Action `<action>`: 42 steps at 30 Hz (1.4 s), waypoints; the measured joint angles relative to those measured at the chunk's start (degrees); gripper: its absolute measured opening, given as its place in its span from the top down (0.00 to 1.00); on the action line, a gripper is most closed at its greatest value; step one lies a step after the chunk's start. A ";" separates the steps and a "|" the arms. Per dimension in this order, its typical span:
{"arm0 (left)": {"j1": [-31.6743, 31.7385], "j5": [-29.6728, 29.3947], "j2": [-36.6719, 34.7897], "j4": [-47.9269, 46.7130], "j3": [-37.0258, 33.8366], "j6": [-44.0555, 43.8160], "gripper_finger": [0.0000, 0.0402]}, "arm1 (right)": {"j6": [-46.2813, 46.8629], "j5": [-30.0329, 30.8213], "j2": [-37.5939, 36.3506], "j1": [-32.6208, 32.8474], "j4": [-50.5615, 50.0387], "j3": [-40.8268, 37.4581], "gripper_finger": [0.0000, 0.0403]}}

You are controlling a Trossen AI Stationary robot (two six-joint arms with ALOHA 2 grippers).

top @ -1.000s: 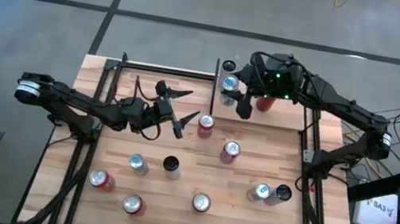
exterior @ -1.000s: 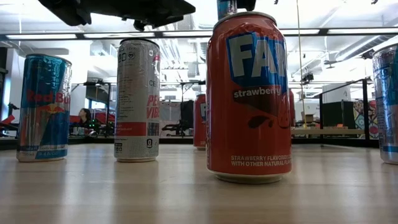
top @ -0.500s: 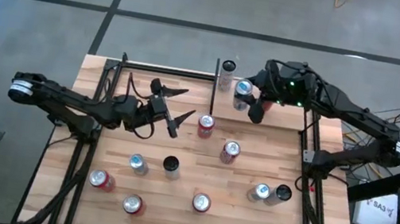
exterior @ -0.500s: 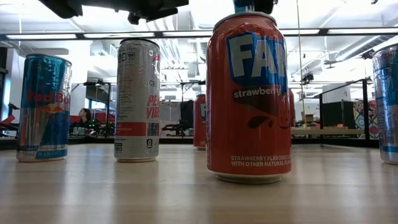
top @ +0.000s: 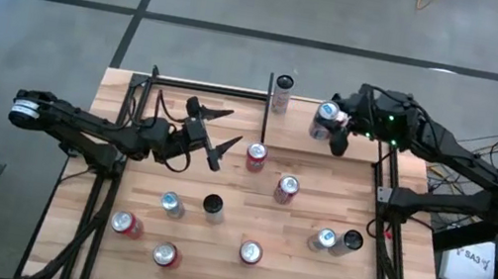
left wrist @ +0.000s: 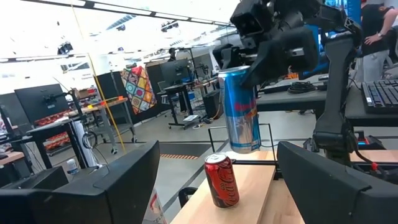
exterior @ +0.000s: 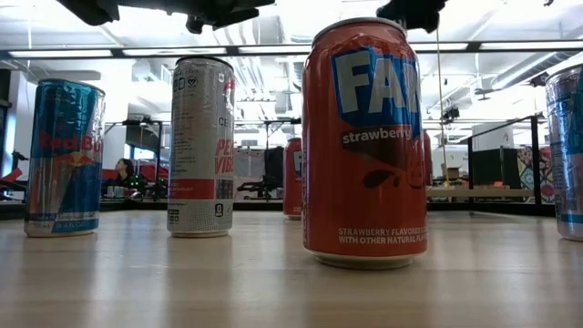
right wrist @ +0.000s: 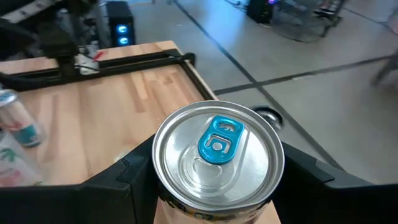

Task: Place canned beverage on shelf
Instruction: Put the top blue soda can on the shelf

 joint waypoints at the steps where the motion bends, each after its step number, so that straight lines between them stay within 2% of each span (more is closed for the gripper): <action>1: 0.00 0.00 0.00 -0.02 0.00 0.00 0.23 | 0.39 0.37 -0.79 -0.30 0.43 -0.89 0.45; 7: 0.00 -0.01 0.00 0.00 0.00 0.42 0.23 | 2.75 1.06 -5.37 -1.85 2.73 -5.75 0.45; 14: 0.00 -0.02 0.00 -0.04 0.00 0.44 0.23 | 4.61 10.98 -9.99 -2.10 1.50 -9.06 0.45; 19: 0.00 -0.04 0.00 -0.16 0.00 0.46 0.23 | 6.69 17.15 -11.59 -2.31 -4.95 -9.27 0.45; 25: 0.00 -0.09 0.00 -0.48 0.00 0.90 0.23 | 9.00 16.81 -11.93 -2.24 -9.58 -10.54 0.45; 35: 0.00 -0.17 0.00 -1.38 0.00 0.90 0.23 | 10.51 17.24 -17.61 -2.28 -9.16 -17.06 0.45; 42: 0.00 -0.17 0.00 -1.33 -0.02 0.87 0.23 | 17.02 24.06 -23.22 -2.28 -8.39 -22.68 0.45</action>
